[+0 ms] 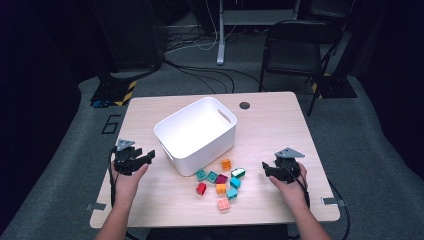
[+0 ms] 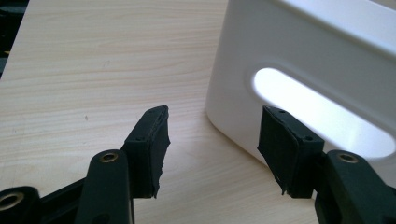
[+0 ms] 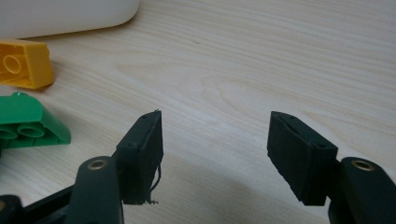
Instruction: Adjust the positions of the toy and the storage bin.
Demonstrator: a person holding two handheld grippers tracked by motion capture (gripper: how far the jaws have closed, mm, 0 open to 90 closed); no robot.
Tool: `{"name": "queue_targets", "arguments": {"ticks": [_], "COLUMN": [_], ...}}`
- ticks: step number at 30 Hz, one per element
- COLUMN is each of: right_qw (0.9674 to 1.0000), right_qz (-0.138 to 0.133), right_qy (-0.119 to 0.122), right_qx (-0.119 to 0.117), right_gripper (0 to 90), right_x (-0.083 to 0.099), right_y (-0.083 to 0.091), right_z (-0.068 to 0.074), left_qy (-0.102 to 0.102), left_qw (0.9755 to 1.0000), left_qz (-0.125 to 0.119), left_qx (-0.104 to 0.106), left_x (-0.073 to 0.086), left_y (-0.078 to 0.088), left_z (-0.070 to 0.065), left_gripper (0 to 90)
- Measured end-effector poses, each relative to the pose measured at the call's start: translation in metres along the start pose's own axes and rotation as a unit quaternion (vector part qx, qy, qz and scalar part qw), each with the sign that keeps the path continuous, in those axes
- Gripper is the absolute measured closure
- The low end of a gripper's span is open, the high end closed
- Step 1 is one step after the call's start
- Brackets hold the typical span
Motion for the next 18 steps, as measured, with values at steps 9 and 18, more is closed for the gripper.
{"name": "queue_targets", "arguments": {"ticks": [9, 18], "right_qw": [1.0, 0.9998], "right_qz": [0.005, 0.003], "right_qy": [-0.003, -0.006], "right_qx": [-0.006, -0.017], "right_gripper": [37.4, 38.3], "right_x": [0.001, -0.001], "right_y": [0.0, -0.002], "right_z": [0.003, 0.011], "left_qy": [-0.003, -0.018], "left_qw": [0.9999, 0.9996], "left_qz": [-0.014, -0.019], "left_qx": [0.005, 0.009], "left_x": [-0.021, -0.044], "left_y": [0.017, 0.034], "left_z": [-0.008, -0.02], "left_gripper": [42.3, 39.1]}}
Point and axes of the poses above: each handheld gripper's, and its own axes: y roughly backward along the jaws, x roughly out of its underside, z roughly to its left, the point moved 6 cm from there along -y, roughly forward along the jaws, and after that the axes turned 7 degrees about -x, right-handed, at the moved point
